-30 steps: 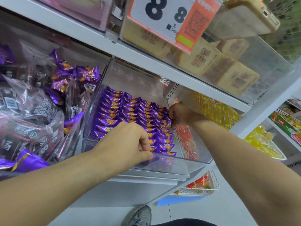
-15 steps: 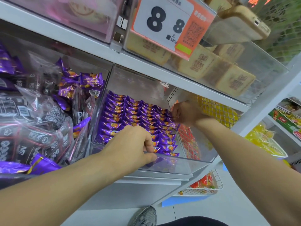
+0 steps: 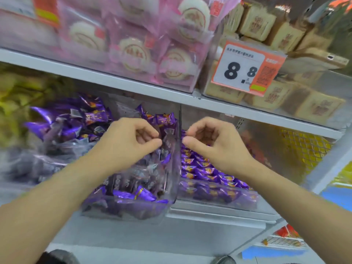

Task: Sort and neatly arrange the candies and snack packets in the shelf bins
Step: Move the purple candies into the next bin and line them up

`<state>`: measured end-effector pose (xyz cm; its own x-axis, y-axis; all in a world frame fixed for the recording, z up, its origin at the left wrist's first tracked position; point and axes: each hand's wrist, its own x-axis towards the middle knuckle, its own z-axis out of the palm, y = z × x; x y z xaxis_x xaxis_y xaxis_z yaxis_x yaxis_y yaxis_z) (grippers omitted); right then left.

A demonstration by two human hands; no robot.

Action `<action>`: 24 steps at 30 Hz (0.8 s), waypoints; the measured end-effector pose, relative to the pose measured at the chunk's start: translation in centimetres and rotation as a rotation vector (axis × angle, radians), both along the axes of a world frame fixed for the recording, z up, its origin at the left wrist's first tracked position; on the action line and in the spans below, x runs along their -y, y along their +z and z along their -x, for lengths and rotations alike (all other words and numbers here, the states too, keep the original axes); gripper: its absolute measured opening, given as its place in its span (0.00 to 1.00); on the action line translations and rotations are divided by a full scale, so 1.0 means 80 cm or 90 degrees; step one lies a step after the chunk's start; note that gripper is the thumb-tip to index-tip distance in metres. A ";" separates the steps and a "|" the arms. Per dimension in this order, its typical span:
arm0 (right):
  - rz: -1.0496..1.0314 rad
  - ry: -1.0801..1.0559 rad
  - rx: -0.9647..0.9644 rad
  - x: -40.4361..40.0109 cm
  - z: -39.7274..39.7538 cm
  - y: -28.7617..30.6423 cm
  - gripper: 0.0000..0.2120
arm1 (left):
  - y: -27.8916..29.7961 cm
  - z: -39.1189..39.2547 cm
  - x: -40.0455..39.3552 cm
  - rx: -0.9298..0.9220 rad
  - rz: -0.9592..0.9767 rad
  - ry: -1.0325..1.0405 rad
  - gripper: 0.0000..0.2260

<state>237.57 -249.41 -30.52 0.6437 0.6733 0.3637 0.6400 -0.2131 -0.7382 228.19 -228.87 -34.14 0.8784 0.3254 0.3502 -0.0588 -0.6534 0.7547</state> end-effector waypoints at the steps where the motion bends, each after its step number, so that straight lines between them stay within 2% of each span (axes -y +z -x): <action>1: 0.029 0.008 0.043 -0.018 -0.001 0.002 0.05 | -0.009 -0.002 -0.018 -0.012 -0.006 0.030 0.05; 4: 0.193 -0.026 0.198 -0.075 -0.035 0.000 0.06 | -0.030 -0.014 -0.042 -0.048 -0.062 0.083 0.13; 7: 0.370 -0.085 0.254 -0.121 -0.090 -0.009 0.18 | -0.035 -0.035 -0.040 -0.058 -0.094 0.064 0.18; 9: 0.454 -0.087 0.253 -0.140 -0.115 -0.013 0.23 | -0.035 -0.051 -0.041 -0.074 -0.120 0.059 0.17; 12: 0.523 -0.088 0.276 -0.159 -0.136 -0.019 0.19 | -0.040 -0.074 -0.050 -0.102 -0.165 0.088 0.12; 15: 0.500 -0.083 0.232 -0.164 -0.142 -0.021 0.14 | -0.044 -0.089 -0.058 -0.102 -0.195 0.114 0.12; 20: 0.321 -0.085 0.029 -0.146 -0.133 -0.019 0.18 | -0.040 -0.095 -0.058 -0.157 -0.257 0.171 0.19; 22: 0.275 -0.116 -0.003 -0.136 -0.131 -0.020 0.20 | -0.038 -0.093 -0.057 -0.136 -0.220 0.171 0.19; 24: 0.241 -0.126 -0.032 -0.129 -0.114 -0.020 0.25 | -0.032 -0.086 -0.055 -0.062 -0.128 0.139 0.18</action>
<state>246.71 -239.08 -32.16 0.7846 0.6148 0.0801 0.5248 -0.5897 -0.6138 235.04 -224.48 -36.71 0.8278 0.4434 0.3436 0.1662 -0.7789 0.6047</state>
